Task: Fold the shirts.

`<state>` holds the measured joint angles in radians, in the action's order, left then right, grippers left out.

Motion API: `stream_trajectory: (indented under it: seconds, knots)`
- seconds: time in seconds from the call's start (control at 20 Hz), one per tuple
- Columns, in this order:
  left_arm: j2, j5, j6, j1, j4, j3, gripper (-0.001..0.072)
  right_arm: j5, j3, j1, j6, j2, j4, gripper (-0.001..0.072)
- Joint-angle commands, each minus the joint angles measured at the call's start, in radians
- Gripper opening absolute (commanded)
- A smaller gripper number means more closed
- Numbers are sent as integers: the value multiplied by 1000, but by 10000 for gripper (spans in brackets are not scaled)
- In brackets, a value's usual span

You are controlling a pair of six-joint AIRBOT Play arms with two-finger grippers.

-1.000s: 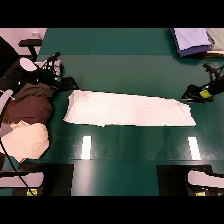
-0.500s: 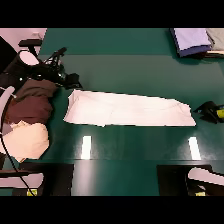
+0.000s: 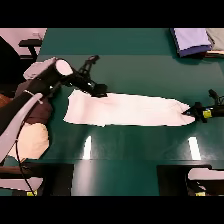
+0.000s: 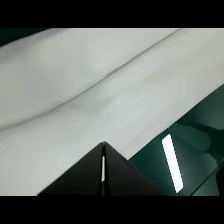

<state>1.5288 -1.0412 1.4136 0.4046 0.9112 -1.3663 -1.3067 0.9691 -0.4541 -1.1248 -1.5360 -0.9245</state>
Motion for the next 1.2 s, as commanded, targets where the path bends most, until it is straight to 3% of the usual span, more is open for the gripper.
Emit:
stream_trajectory:
  seconds: [0.0, 0.2, 0.55, 1.15]
  knots:
    - [50, 94, 29, 79, -8, -4, 21, -14, 56, 46, 12, 36, 16, 12]
    - [176, 114, 29, 137, -35, -106, 21, -132, 209, 126, -55, 175, 17, 12]
    - [412, 62, 58, 236, -32, -329, 21, -136, 461, 420, -211, 355, 18, 12]
    - [422, 60, 83, 225, 49, -353, 20, 5, 571, 768, -282, 357, 19, 12]
